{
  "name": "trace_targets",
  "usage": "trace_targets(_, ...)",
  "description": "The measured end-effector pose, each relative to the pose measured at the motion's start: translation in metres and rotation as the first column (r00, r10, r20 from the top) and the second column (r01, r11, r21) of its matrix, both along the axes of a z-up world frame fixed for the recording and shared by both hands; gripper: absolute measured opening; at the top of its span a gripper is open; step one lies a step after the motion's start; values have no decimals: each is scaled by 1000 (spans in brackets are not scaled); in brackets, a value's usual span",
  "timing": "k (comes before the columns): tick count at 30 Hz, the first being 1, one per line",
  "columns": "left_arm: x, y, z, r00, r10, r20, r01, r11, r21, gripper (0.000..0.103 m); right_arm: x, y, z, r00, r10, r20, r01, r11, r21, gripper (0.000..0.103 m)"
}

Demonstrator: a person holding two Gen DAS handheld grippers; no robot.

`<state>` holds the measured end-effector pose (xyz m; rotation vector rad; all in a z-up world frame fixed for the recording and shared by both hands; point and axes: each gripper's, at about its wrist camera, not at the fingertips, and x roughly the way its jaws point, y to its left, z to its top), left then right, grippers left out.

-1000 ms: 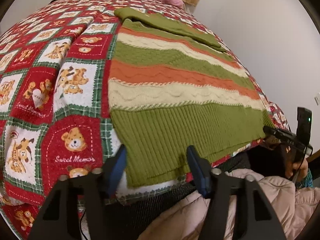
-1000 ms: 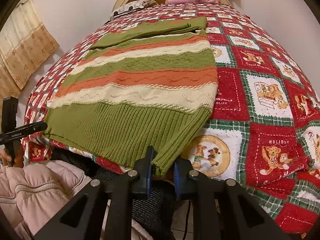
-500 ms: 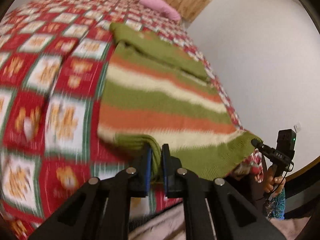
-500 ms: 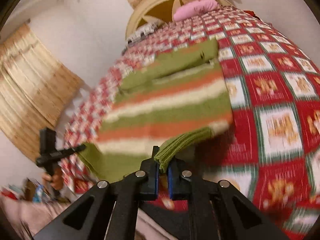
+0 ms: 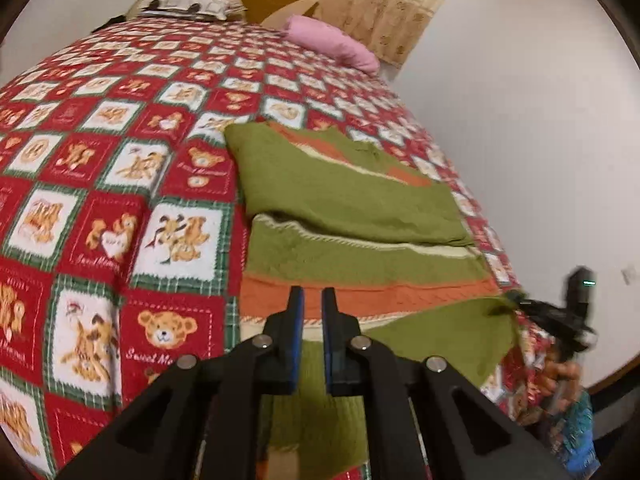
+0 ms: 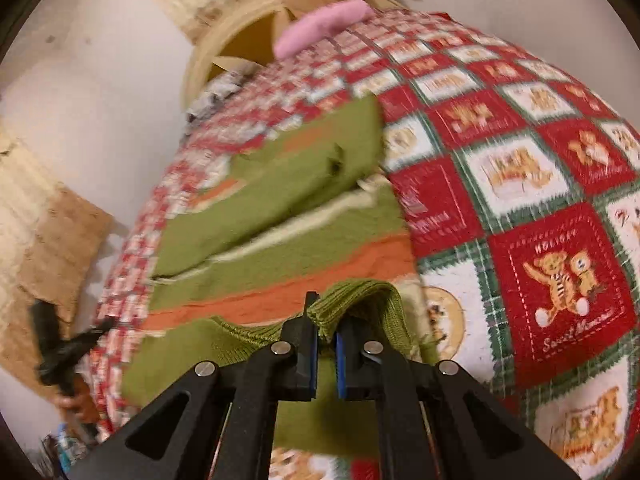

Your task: Fold small clothes

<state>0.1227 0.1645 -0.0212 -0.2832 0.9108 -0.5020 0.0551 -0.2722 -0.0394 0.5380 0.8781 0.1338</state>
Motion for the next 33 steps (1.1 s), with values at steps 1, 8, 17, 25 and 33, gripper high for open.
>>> trace_targets(1, 0, 2, 0, 1000, -12, 7, 12, 1000, 1, 12, 3, 0, -8, 1000, 2, -18, -2, 1000, 4, 6)
trace_targets(8, -21, -3, -20, 996, -91, 17, 90, 995, 33, 54, 1, 3, -13, 1000, 8, 4, -8, 1000, -12, 6)
trace_targets(17, -24, -30, -50, 996, -84, 19, 81, 991, 106, 52, 0, 11, -13, 1000, 18, 22, -16, 997, -75, 6)
trace_targets(25, -29, -23, -53, 1000, -20, 1, 20, 999, 36, 32, -20, -13, 5, 991, -13, 134, -4, 991, 132, 10)
trace_targets(33, -26, -7, -66, 997, 2, -78, -13, 989, -149, 20, -54, -26, 30, 970, -73, 231, 53, 995, 90, 61)
